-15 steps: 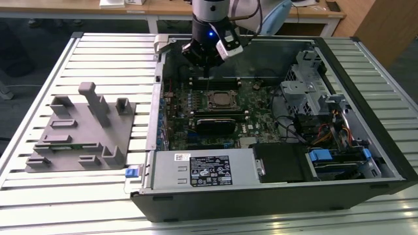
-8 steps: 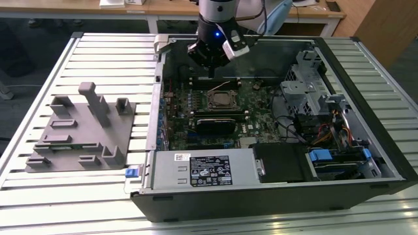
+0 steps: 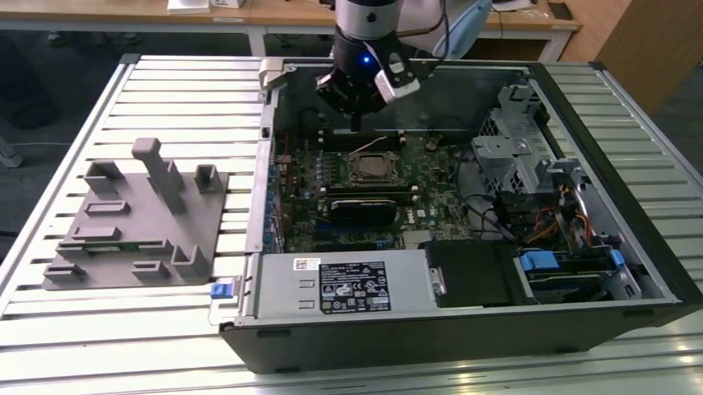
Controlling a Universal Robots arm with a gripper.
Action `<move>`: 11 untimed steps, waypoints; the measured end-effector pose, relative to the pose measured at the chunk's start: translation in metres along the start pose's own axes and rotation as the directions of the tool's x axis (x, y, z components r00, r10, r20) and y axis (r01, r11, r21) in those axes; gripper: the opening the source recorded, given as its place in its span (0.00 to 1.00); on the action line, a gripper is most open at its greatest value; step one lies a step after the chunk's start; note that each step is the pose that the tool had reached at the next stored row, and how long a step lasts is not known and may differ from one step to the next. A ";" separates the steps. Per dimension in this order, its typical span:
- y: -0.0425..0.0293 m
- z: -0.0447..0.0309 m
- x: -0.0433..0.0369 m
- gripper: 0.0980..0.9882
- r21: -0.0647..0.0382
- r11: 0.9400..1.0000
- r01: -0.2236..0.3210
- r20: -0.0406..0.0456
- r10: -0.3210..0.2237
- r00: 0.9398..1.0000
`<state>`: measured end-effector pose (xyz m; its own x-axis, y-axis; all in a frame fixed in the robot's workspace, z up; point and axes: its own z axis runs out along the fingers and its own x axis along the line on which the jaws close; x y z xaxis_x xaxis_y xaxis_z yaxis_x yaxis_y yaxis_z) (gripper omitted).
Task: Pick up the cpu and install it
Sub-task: 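Install the first cpu locking lever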
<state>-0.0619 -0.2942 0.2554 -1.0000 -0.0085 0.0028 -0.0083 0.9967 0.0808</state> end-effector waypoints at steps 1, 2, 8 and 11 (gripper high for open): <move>0.0000 0.0004 -0.0012 0.01 -0.001 1.000 0.000 0.000 0.000 1.000; -0.0001 0.0007 -0.0025 0.01 -0.005 1.000 0.000 0.000 0.000 1.000; -0.0003 0.0043 -0.0058 0.01 -0.012 1.000 0.000 0.000 0.000 1.000; -0.0005 0.0061 -0.0086 0.01 -0.012 1.000 0.000 0.000 0.000 1.000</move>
<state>-0.0533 -0.2942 0.2493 -1.0000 -0.0086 0.0025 -0.0083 0.9957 0.0925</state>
